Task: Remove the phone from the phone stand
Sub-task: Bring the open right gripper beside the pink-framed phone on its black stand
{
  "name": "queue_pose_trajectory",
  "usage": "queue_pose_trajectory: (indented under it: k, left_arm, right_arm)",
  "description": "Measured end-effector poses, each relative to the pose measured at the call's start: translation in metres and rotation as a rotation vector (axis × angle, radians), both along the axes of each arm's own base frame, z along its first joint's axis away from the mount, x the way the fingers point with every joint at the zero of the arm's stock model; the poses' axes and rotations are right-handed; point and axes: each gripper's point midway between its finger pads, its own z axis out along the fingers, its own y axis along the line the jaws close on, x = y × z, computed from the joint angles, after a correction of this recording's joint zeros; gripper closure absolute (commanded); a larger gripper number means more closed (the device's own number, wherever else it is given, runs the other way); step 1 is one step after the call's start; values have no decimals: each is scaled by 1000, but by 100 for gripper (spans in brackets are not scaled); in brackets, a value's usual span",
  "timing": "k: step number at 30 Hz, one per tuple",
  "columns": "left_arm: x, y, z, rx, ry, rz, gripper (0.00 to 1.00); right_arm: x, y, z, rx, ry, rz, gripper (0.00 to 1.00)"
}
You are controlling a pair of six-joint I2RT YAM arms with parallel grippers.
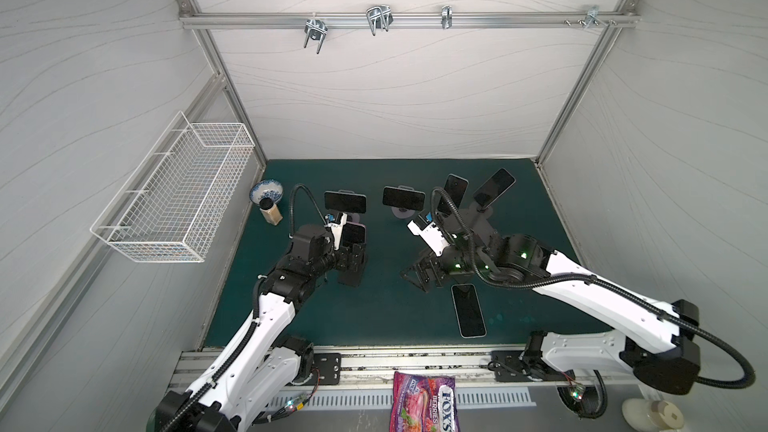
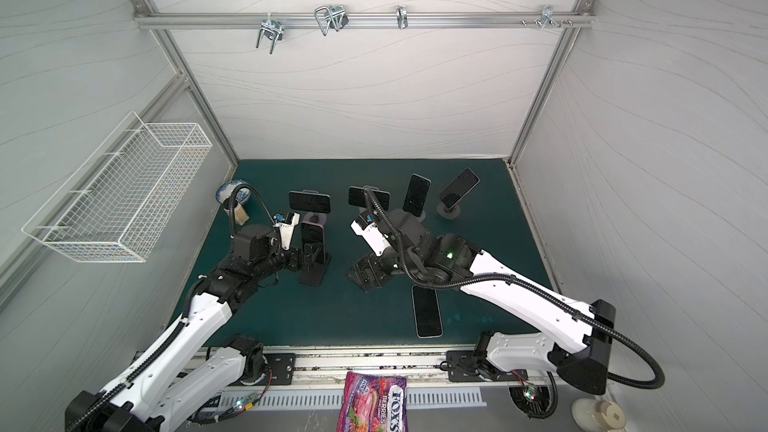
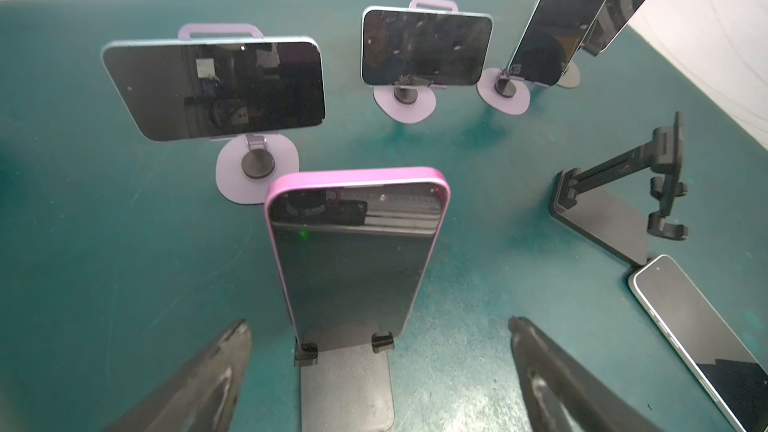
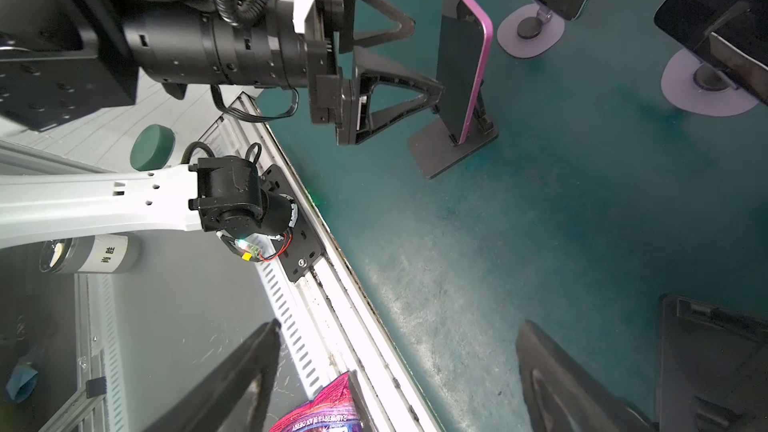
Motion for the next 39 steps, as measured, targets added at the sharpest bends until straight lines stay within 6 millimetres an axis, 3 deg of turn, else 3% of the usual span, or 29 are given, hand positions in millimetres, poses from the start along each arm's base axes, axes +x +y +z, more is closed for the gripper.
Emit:
queue_pose_trajectory:
  k: [5, 15, 28, 39]
  left_arm:
    - [-2, 7, 4, 26, -20, 26, 2]
    - [-9, 13, 20, 16, -74, 46, 1]
    - [-6, 6, 10, 2, -33, 30, 1]
    - [4, -1, 5, 6, -35, 7, 1]
  right_arm:
    - [0, 4, 11, 18, -5, -12, 11]
    - [-2, 6, 10, 16, 10, -42, 12]
    - [12, 25, -8, -12, -4, -82, 12]
    - [25, 34, -9, 0, -39, -115, 10]
